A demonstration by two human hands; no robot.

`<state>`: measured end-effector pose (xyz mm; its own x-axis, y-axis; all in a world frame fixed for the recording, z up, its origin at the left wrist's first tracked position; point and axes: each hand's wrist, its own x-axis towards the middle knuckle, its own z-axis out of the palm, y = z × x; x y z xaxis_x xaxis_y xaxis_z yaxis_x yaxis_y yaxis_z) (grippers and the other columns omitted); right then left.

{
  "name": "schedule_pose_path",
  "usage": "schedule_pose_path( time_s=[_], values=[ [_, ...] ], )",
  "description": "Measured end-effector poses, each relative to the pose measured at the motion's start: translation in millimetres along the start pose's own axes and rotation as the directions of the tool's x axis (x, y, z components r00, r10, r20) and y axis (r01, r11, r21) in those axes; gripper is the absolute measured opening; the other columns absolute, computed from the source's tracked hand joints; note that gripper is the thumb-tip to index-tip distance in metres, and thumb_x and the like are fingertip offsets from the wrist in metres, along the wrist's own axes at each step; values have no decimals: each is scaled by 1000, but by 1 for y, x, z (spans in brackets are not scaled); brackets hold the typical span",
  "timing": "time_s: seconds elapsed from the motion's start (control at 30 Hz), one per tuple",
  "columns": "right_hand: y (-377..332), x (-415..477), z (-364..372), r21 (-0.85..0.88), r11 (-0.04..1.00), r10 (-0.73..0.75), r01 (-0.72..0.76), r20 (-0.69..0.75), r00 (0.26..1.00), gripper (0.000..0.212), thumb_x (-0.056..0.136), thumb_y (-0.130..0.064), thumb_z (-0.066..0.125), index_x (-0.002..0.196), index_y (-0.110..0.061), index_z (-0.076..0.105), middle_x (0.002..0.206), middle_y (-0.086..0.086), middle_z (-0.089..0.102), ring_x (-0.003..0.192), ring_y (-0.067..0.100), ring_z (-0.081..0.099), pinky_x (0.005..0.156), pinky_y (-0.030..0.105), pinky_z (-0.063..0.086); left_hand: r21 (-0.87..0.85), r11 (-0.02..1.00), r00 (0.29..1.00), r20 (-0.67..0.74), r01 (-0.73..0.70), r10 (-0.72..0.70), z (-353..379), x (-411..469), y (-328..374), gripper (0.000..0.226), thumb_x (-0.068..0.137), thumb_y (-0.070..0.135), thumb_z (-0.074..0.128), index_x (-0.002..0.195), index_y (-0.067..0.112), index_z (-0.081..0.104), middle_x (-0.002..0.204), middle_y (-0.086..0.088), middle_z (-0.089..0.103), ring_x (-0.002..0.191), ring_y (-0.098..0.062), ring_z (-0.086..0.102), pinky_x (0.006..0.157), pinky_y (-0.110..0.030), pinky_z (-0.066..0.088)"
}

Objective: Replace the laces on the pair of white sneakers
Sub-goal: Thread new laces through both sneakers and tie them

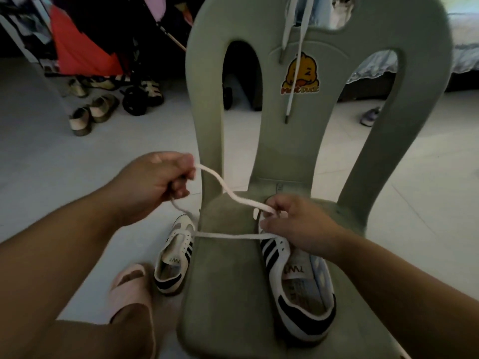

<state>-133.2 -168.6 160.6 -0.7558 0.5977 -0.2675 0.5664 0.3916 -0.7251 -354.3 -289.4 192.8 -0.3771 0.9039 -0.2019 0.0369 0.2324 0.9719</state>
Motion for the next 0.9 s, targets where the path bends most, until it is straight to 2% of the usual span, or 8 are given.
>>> schedule_pose_path(
  time_s=[0.1,0.17,0.27,0.43,0.57,0.67,0.8,0.9],
  values=[
    [-20,2,3,295,955,-75,42,100,992,54,77,-46,69,126,-30,53,114,-9,65,102,3,61,92,28,50,367,930,994,106,-17,-24,26,-4,-4,32,88,42,52,69,23,68,54,2,55,54,-12,51,66,-34,43],
    [-33,4,10,261,958,-150,121,93,984,50,80,-56,59,124,-33,56,107,-8,69,96,1,63,89,26,50,455,890,987,156,-42,-33,45,-3,-4,31,92,37,52,69,23,68,55,4,58,54,-9,53,61,-28,43],
    [-42,10,14,85,980,-175,179,-57,983,22,90,-47,55,84,-30,67,74,-5,67,66,8,61,66,29,50,439,899,985,157,-2,-75,53,2,-4,29,93,29,52,70,17,66,52,5,55,50,-6,52,60,-26,43],
    [-24,7,-14,-14,1000,-10,9,-92,996,19,93,-38,55,77,-31,61,66,-6,61,53,3,52,46,12,41,420,906,982,140,58,-128,36,3,-10,30,94,35,51,73,19,65,52,8,50,54,-8,50,60,-24,43],
    [6,7,-34,-14,996,86,-91,-232,969,27,97,-32,48,83,-15,63,73,3,60,61,12,51,54,23,37,438,895,986,96,82,-138,23,2,-15,29,95,33,49,77,16,65,52,8,51,56,-9,51,62,-25,45],
    [29,9,-43,28,984,173,-175,-345,922,26,98,-27,47,94,-7,64,69,-2,56,59,9,48,54,21,38,426,898,992,10,112,-128,17,3,-14,30,96,30,49,79,11,65,52,5,53,53,-7,54,53,-14,44],
    [44,10,-48,39,964,259,-264,-379,889,25,99,-23,44,102,-7,63,81,2,63,66,12,52,59,24,41,341,925,984,-107,168,-140,8,7,-13,30,96,30,50,78,10,65,57,0,56,60,-14,57,71,-32,48],
    [31,5,-40,-117,972,149,-201,-353,924,19,98,-25,48,108,-19,62,101,-4,64,78,12,58,67,23,45,342,926,987,-62,161,-149,13,5,-12,27,97,24,48,84,12,68,60,0,57,62,-14,57,76,-37,51]
  ],
)
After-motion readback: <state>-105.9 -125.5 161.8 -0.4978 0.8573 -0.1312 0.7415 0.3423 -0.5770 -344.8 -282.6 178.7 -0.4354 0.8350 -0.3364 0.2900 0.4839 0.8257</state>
